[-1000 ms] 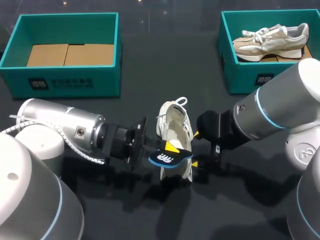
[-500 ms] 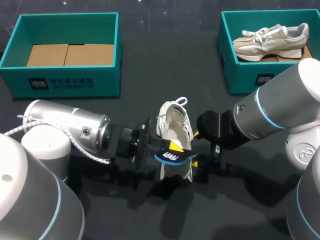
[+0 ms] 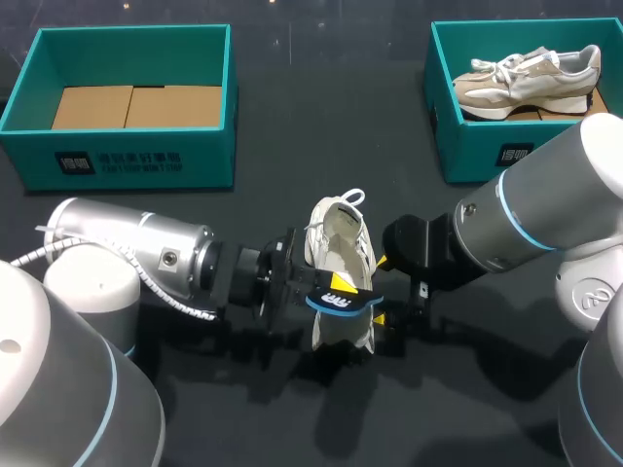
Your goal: Take the shoe out of the shoebox, open the shoe tongue, remove and reinsert the insole, then place the shoe into the shoebox
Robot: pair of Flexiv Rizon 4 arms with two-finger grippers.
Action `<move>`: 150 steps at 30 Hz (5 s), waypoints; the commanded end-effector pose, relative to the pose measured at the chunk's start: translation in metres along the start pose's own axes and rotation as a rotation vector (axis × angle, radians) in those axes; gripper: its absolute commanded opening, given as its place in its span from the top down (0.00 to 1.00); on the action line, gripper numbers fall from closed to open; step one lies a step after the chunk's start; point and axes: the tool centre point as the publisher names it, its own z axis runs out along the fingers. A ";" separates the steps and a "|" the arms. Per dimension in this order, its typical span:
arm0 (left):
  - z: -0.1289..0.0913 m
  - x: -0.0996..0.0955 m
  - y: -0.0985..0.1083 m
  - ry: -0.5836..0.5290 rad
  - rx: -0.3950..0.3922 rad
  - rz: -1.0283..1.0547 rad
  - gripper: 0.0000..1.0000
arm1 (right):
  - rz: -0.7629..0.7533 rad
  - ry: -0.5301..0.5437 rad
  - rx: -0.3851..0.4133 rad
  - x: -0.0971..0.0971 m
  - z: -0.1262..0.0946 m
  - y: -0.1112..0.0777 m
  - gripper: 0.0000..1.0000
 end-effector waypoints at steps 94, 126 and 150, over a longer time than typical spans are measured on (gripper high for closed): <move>-0.015 -0.005 0.073 -0.117 -0.114 -0.059 1.00 | 0.000 -0.003 0.001 0.002 0.000 0.000 0.00; -0.026 -0.008 0.100 -0.101 -0.197 -0.085 1.00 | 0.000 -0.003 0.001 0.002 0.000 0.000 0.00; -0.022 -0.013 0.080 -0.119 -0.151 -0.104 0.94 | 0.000 -0.003 0.001 0.002 0.000 0.000 0.00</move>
